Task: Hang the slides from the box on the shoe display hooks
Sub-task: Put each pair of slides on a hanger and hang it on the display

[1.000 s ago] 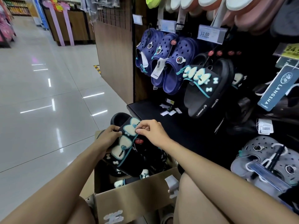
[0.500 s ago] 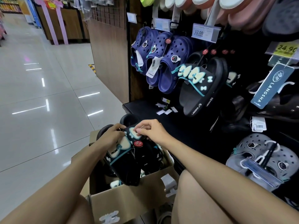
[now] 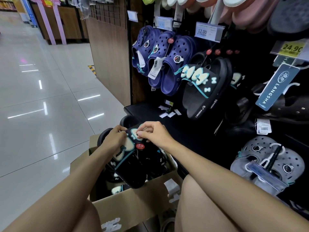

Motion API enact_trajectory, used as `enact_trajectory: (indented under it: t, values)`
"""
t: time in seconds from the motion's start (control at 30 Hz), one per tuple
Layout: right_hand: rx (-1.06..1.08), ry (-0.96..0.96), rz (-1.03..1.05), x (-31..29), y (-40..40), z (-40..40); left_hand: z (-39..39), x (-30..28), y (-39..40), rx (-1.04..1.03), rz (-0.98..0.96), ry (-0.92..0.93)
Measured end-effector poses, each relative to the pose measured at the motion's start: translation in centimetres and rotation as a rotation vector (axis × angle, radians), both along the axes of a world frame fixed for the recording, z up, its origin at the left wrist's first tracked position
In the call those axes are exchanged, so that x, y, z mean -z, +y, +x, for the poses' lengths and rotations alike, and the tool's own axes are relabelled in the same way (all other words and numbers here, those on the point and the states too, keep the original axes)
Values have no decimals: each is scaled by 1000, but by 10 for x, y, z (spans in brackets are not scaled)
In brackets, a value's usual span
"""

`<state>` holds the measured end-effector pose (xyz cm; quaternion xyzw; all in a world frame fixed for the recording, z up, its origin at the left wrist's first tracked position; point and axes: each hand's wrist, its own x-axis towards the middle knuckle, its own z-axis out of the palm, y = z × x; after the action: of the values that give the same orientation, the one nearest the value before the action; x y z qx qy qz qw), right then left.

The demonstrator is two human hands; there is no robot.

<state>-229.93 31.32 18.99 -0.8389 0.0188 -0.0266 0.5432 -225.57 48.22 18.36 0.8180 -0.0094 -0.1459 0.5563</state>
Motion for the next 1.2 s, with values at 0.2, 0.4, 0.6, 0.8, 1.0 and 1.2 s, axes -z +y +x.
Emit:
enact_trajectory:
  t: [0.2,0.4,0.6,0.8,1.0,1.2]
  values:
    - [81,-69,-38,1,3,4,-3,0,-1,72,-1,36]
    - [115,-71,-47,-2,7,3,-6,1,0,193,2,42]
    - [183,-75,-38,-2,6,5,-2,3,3,250,22,-9]
    - [171,-90,-47,-4,8,1,-6,1,2,443,87,-18]
    - [154,-106,-20,-5,10,1,-12,-3,2,528,172,-113]
    - [137,-111,30,-4,8,3,-12,-1,7,545,153,-203]
